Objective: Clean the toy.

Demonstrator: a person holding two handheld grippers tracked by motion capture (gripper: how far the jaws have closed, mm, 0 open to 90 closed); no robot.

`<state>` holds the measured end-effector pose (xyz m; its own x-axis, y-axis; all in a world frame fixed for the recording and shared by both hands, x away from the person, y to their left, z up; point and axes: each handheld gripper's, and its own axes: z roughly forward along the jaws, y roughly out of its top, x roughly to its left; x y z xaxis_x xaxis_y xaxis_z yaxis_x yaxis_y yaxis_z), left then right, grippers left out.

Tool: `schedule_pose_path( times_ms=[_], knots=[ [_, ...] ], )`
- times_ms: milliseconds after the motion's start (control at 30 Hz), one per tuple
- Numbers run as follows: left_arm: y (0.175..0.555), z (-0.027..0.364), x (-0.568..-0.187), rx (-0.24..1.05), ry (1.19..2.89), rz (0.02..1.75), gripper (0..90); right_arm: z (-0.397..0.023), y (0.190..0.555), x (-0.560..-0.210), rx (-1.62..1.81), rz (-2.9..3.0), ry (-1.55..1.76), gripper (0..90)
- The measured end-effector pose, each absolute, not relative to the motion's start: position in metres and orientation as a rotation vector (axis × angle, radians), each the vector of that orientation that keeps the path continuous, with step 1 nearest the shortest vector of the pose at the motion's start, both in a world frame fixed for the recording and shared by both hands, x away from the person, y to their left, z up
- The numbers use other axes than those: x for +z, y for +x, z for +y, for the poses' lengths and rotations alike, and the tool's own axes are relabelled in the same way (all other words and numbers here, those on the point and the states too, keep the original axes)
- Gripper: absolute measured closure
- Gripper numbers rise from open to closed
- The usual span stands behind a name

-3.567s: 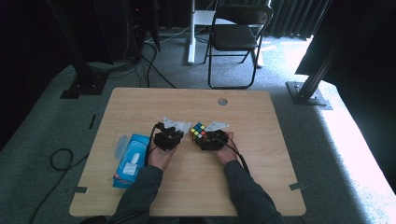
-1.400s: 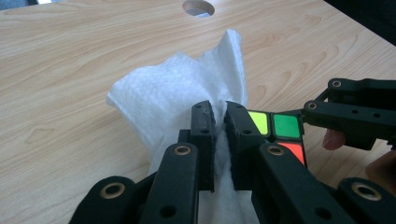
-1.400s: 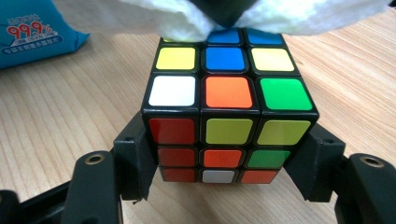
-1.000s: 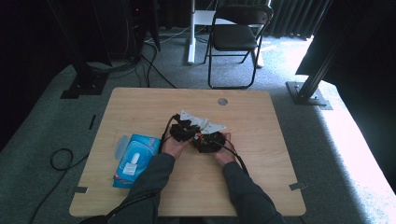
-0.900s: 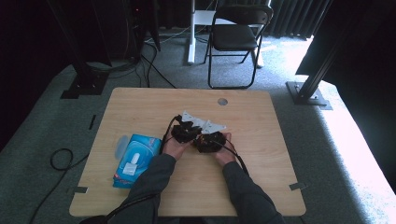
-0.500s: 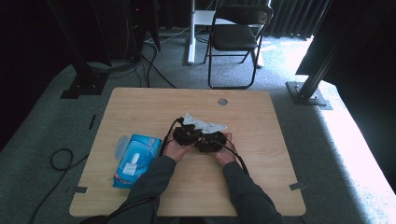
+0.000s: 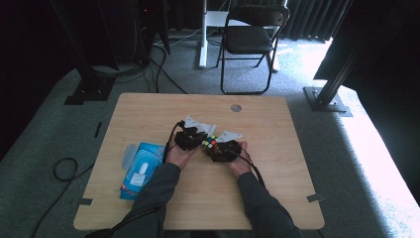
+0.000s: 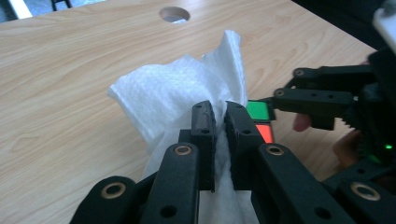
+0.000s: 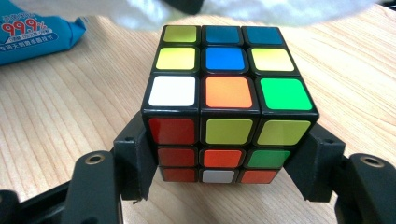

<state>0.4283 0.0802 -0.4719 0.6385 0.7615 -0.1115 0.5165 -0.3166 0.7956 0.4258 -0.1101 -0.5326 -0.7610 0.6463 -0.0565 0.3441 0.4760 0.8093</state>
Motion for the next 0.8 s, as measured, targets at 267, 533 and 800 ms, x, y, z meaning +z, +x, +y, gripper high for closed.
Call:
schedule_pose_path(
  times_ms=[267, 533, 800],
  knots=[
    [0.432, 0.093, -0.472, 0.367, 1.959, 1.063, 83.7, -0.112, 0.424, -0.531, 1.186, 2.37, 0.833, 34.1],
    [0.436, 0.101, -0.477, 0.364, 1.95, 1.093, 83.8, -0.112, 0.423, -0.529, 1.197, 2.364, 0.826, 34.1],
    [0.436, 0.101, -0.48, 0.346, 1.955, 1.09, 83.7, -0.114, 0.424, -0.528, 1.201, 2.355, 0.828, 34.1]
  ],
)
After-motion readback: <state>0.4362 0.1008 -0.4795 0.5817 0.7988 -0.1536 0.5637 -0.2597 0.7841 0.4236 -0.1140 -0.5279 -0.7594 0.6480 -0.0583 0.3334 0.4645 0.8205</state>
